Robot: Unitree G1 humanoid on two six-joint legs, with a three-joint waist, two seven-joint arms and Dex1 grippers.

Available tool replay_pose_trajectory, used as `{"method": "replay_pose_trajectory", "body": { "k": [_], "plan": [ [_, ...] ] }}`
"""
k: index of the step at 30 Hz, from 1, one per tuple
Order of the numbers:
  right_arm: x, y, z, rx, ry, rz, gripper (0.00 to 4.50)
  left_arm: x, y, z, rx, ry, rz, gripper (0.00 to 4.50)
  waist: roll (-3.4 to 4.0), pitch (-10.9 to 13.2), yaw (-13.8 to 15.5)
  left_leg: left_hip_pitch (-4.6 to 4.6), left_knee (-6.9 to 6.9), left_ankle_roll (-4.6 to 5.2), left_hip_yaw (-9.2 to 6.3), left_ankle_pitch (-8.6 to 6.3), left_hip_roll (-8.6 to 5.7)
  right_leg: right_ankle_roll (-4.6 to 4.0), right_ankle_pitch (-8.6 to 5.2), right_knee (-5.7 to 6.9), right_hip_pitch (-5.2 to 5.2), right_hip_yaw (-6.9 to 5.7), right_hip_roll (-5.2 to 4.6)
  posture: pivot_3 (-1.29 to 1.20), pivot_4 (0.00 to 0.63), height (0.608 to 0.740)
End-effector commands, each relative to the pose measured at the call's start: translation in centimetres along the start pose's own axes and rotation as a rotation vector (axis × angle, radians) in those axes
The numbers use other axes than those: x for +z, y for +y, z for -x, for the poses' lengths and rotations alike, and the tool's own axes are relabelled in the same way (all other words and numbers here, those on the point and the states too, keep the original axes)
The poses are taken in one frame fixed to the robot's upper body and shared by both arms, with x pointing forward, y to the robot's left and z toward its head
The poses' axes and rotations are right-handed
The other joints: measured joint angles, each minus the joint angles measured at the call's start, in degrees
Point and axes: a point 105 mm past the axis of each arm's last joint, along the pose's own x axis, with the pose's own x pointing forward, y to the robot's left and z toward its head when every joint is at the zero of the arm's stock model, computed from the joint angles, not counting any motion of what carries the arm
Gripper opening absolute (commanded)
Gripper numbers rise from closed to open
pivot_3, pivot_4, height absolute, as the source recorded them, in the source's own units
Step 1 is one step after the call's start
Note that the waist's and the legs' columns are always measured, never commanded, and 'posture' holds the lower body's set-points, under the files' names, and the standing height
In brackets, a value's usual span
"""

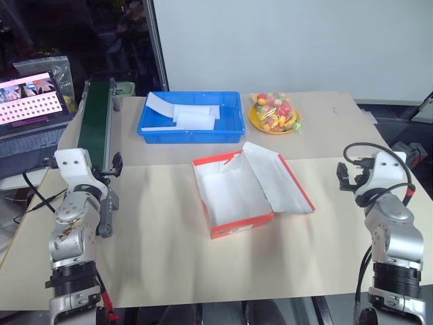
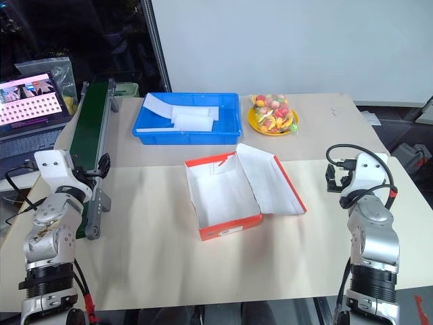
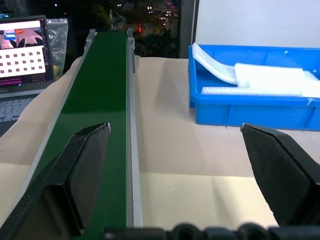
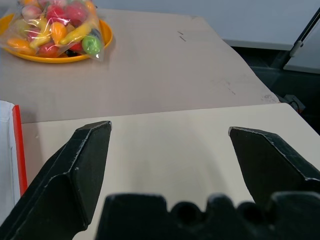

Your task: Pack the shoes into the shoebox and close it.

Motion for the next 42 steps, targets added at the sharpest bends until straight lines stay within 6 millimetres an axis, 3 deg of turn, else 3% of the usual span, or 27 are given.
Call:
{"method": "replay_pose_trajectory", "body": {
  "k": [1,4,7,10,12,16,21,27,34,42],
  "plan": [
    [3.2,2.7,0.0,0.116,-0.114,0.078,4.43,1.6,-0.3,0.1,-0.017,-0.047,-0.052,4.5,0.0,0.0,-0.01,0.0,0.0,0.0,0.0,0.0,0.0,0.0,0.0,0.0,0.0,0.0,0.0,0.0,0.15,0.724],
    [7.7,12.1,2.0,0.56,-0.234,0.12,4.43,1.8,-1.0,0.2,-0.037,-0.057,-0.055,4.5,0.01,0.01,-1.46,0.01,0.0,0.0,0.11,0.0,0.02,0.0,0.0,0.01,-0.06,0.08,0.01,0.0,0.15,0.724],
    [11.1,17.0,5.0,0.843,-0.303,0.081,4.43,1.9,-1.1,0.1,-0.038,-0.06,-0.05,4.5,0.02,0.01,-1.98,0.02,0.0,-0.04,0.06,0.02,0.14,-0.04,0.02,0.05,-0.07,0.07,0.13,0.0,0.15,0.724],
    [14.3,22.2,9.4,1.175,-0.369,0.068,4.43,1.9,-0.9,0.1,-0.033,-0.059,-0.055,4.5,0.01,0.01,-1.6,0.0,0.01,-0.06,-0.14,0.03,0.17,-0.06,0.03,0.03,-0.06,-0.1,0.17,0.0,0.15,0.724],
    [15.3,24.0,11.3,1.309,-0.389,0.059,4.43,2.1,-0.7,0.2,-0.031,-0.064,-0.062,4.5,-0.02,0.0,-1.42,-0.04,0.0,-0.05,-0.17,0.03,0.14,-0.06,0.04,0.03,-0.05,-0.15,0.12,0.0,0.15,0.724],
    [14.8,25.4,12.6,1.402,-0.361,0.037,4.43,2.7,0.1,0.5,-0.008,-0.076,-0.076,4.5,-0.16,-0.09,-0.89,-0.12,0.01,-0.02,-0.48,0.01,-0.01,-0.06,0.04,0.05,-0.04,-0.52,-0.06,0.0,0.15,0.724],
    [12.3,25.5,12.1,1.378,-0.285,0.077,4.43,3.1,2.1,2.1,0.036,-0.055,-0.116,4.5,-0.16,-0.09,-1.27,-0.21,-0.05,0.06,-0.51,-0.04,-0.21,-0.06,0.04,0.08,-0.15,-0.83,-0.32,0.0,0.15,0.724],
    [10.9,25.8,12.2,1.365,-0.243,0.067,4.43,2.9,2.9,3.0,0.062,0.012,-0.122,4.5,-0.16,-0.09,-1.51,-0.26,-0.02,0.05,-0.5,-0.03,-0.18,-0.06,0.04,0.02,-0.18,-1.41,-0.46,0.0,0.15,0.724],
    [9.8,26.0,12.0,1.326,-0.201,0.034,4.43,3.4,-0.4,4.1,0.013,0.069,-0.08,4.5,-0.16,-0.09,-1.4,-0.19,0.02,0.02,-0.5,-0.02,-0.17,-0.06,0.04,0.03,-0.1,-1.38,-0.46,0.0,0.15,0.724],
    [9.3,26.1,12.1,1.315,-0.195,0.046,4.43,3.2,0.3,3.6,0.071,0.104,-0.066,4.5,-0.16,-0.09,-1.43,-0.18,0.03,0.01,-0.48,-0.01,-0.17,-0.07,0.05,0.02,-0.11,-1.38,-0.44,0.0,0.15,0.724]
  ]
}}
